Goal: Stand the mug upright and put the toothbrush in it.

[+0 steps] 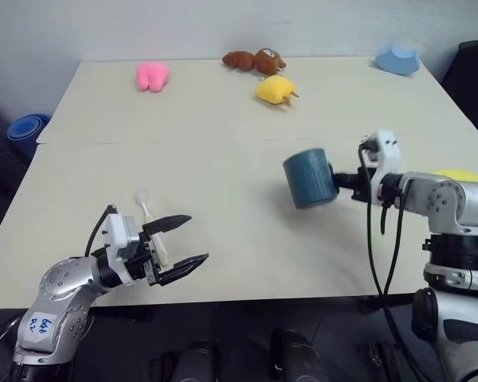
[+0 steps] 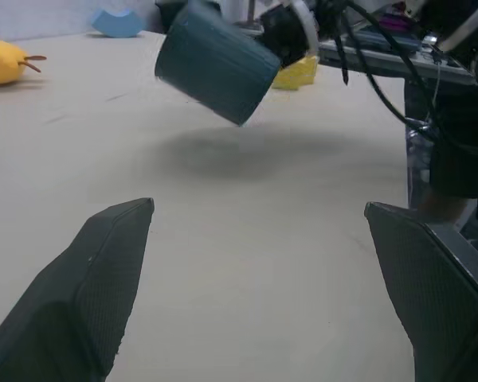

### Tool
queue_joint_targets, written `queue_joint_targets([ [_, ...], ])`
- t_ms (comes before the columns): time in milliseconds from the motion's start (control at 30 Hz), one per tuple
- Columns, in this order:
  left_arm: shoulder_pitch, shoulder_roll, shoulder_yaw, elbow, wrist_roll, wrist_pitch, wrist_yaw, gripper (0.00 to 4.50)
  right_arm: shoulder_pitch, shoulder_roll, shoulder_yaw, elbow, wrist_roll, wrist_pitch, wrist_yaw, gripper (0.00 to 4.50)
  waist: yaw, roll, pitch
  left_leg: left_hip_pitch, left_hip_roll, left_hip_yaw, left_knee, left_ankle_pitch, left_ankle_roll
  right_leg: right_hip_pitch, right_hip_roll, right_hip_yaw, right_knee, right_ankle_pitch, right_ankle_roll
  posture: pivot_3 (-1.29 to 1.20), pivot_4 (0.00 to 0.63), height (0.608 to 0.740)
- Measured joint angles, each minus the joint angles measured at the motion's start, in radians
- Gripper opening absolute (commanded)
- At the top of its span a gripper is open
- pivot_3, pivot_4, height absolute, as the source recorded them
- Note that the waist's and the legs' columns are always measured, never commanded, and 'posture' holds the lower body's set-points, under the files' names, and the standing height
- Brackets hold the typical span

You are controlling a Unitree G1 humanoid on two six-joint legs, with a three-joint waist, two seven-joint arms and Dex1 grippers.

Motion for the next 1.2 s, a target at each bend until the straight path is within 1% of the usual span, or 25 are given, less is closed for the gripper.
queue_joint_targets([
  [100, -0.027, -0.014, 0.002, 0.013, 0.012, -0.022, 0.013, 4.50, 0.007, 0.109, -0.013, -0.003, -0.032, -0.369, 0.010, 0.05, -0.003, -0.001, 0.000, 0.001, 0.000, 0.001, 0.000, 0.000, -0.001, 0.000, 0.000, 0.001, 0.002, 0.000, 0.000, 0.00, 0.150, 0.740],
  [133, -0.035, -0.022, 0.002, 0.024, 0.020, -0.034, 0.018, 4.50, 0.016, 0.143, -0.001, 0.015, -0.072, -0.518, -0.008, 0.05, -0.003, -0.001, 0.000, 0.002, 0.000, 0.001, 0.000, 0.000, -0.001, -0.001, 0.000, 0.001, 0.003, 0.000, 0.000, 0.00, 0.150, 0.740],
  [167, -0.041, -0.027, 0.002, 0.034, 0.027, -0.039, 0.020, 4.50, 0.023, 0.163, 0.009, 0.031, -0.095, -0.596, -0.022, 0.05, -0.004, -0.001, 0.000, 0.002, 0.000, 0.001, 0.000, 0.000, -0.001, -0.001, 0.000, 0.001, 0.004, 0.000, 0.000, 0.00, 0.150, 0.740],
  [200, -0.044, -0.030, 0.002, 0.044, 0.037, -0.051, 0.024, 4.50, 0.040, 0.189, 0.038, 0.074, -0.151, -0.740, -0.044, 0.05, -0.005, -0.001, 0.000, 0.001, 0.000, 0.002, 0.000, 0.000, -0.001, -0.001, 0.000, 0.001, 0.004, 0.000, 0.000, 0.00, 0.150, 0.740],
  [300, -0.056, -0.042, 0.002, 0.073, 0.055, -0.081, 0.027, 4.50, 0.088, 0.227, 0.152, 0.270, -0.305, -1.050, -0.080, 0.05, -0.005, -0.001, 0.000, 0.001, 0.000, 0.002, 0.000, 0.000, -0.001, -0.001, 0.000, 0.001, 0.004, 0.000, 0.000, 0.00, 0.150, 0.740],
  [367, -0.058, -0.044, 0.002, 0.081, 0.066, -0.094, 0.027, 4.50, 0.109, 0.236, 0.207, 0.394, -0.369, -1.187, -0.096, 0.05, -0.005, -0.001, 0.000, 0.001, 0.000, 0.002, 0.000, 0.000, -0.001, -0.002, 0.000, 0.001, 0.004, 0.000, 0.000, 0.00, 0.150, 0.740],
  [400, -0.059, -0.046, 0.002, 0.082, 0.069, -0.099, 0.028, 4.50, 0.105, 0.239, 0.214, 0.437, -0.382, -1.258, -0.106, 0.05, -0.007, -0.001, 0.000, 0.001, 0.000, 0.002, 0.000, 0.000, -0.001, -0.002, 0.000, 0.001, 0.004, 0.000, 0.000, 0.00, 0.150, 0.740],
  [467, -0.068, -0.052, 0.001, 0.086, 0.073, -0.109, 0.030, 4.50, 0.085, 0.238, 0.223, 0.496, -0.405, -1.346, -0.112, 0.05, -0.009, -0.001, 0.000, 0.002, 0.001, 0.001, 0.001, 0.001, -0.001, -0.001, 0.000, 0.001, 0.005, 0.000, 0.000, 0.00, 0.150, 0.740],
  [567, -0.072, -0.061, 0.001, 0.095, 0.085, -0.126, 0.037, 4.50, 0.081, 0.232, 0.225, 0.548, -0.414, -1.427, -0.118, 0.05, -0.007, -0.001, 0.000, 0.003, 0.001, 0.001, 0.001, 0.001, -0.001, 0.000, 0.000, 0.001, 0.005, 0.000, 0.000, 0.00, 0.150, 0.740],
  [733, -0.071, -0.062, 0.005, 0.111, 0.091, -0.130, 0.049, 4.50, 0.122, 0.206, 0.210, 0.549, -0.353, -1.446, -0.053, 0.05, -0.002, -0.002, 0.000, 0.003, 0.001, -0.001, 0.001, 0.001, -0.001, 0.003, 0.000, 0.000, 0.005, 0.000, 0.000, 0.00, 0.150, 0.740],
  [800, -0.071, -0.062, 0.013, 0.111, 0.090, -0.129, 0.056, 4.50, 0.150, 0.185, 0.201, 0.545, -0.318, -1.431, -0.020, 0.55, -0.003, -0.002, 0.000, 0.005, 0.001, -0.002, 0.001, 0.001, -0.001, 0.005, 0.000, 0.000, 0.004, 0.000, 0.000, 0.00, 0.150, 0.740],
  [967, -0.065, -0.061, 0.018, 0.110, 0.089, -0.125, 0.064, 4.50, 0.197, 0.157, 0.205, 0.574, -0.315, -1.401, 0.024, 1.88, -0.003, -0.001, 0.000, 0.005, 0.001, -0.001, 0.001, 0.001, -0.001, 0.005, 0.000, 0.000, 0.003, 0.000, 0.000, 0.00, 0.150, 0.740],
  [1000, -0.065, -0.061, 0.021, 0.110, 0.089, -0.124, 0.064, 4.50, 0.196, 0.152, 0.204, 0.573, -0.299, -1.397, 0.045, 2.26, -0.003, -0.001, 0.000, 0.005, 0.001, -0.001, 0.001, 0.001, -0.001, 0.005, 0.000, 0.000, 0.003, 0.000, 0.000, 0.00, 0.150, 0.740],
  [1033, -0.065, -0.061, 0.026, 0.110, 0.089, -0.122, 0.065, 4.50, 0.195, 0.145, 0.201, 0.570, -0.278, -1.383, 0.068, 2.50, -0.003, -0.001, 0.000, 0.005, 0.001, -0.002, 0.001, 0.001, -0.001, 0.005, 0.000, 0.000, 0.003, 0.000, 0.000, 0.00, 0.150, 0.740],
  [1067, -0.064, -0.061, 0.030, 0.109, 0.089, -0.117, 0.066, 4.50, 0.196, 0.138, 0.195, 0.561, -0.258, -1.367, 0.093, 2.94, -0.003, -0.001, 0.000, 0.005, 0.002, -0.002, 0.001, 0.001, -0.001, 0.005, 0.000, 0.000, 0.003, 0.000, 0.000, 0.00, 0.150, 0.740],
  [1133, -0.061, -0.060, 0.034, 0.109, 0.089, -0.114, 0.067, 4.50, 0.198, 0.133, 0.190, 0.548, -0.241, -1.354, 0.112, 3.44, -0.003, -0.001, 0.000, 0.005, 0.002, -0.002, 0.001, 0.001, -0.001, 0.005, 0.000, 0.000, 0.003, 0.000, 0.000, 0.00, 0.150, 0.740],
  [1167, -0.056, -0.059, 0.037, 0.108, 0.089, -0.113, 0.069, 4.50, 0.203, 0.124, 0.185, 0.528, -0.229, -1.345, 0.129, 3.76, -0.002, -0.001, 0.000, 0.005, 0.002, -0.002, 0.001, 0.001, -0.001, 0.005, 0.000, 0.000, 0.003, 0.000, 0.000, 0.00, 0.150, 0.740],
  [1200, -0.032, -0.055, 0.053, 0.102, 0.088, -0.102, 0.077, 4.50, 0.229, 0.094, 0.173, 0.473, -0.198, -1.329, 0.169, 4.12, 0.001, -0.001, 0.000, 0.004, 0.001, -0.003, 0.001, 0.001, -0.001, 0.005, -0.001, -0.001, 0.002, 0.000, 0.000, 0.00, 0.150, 0.740],
])
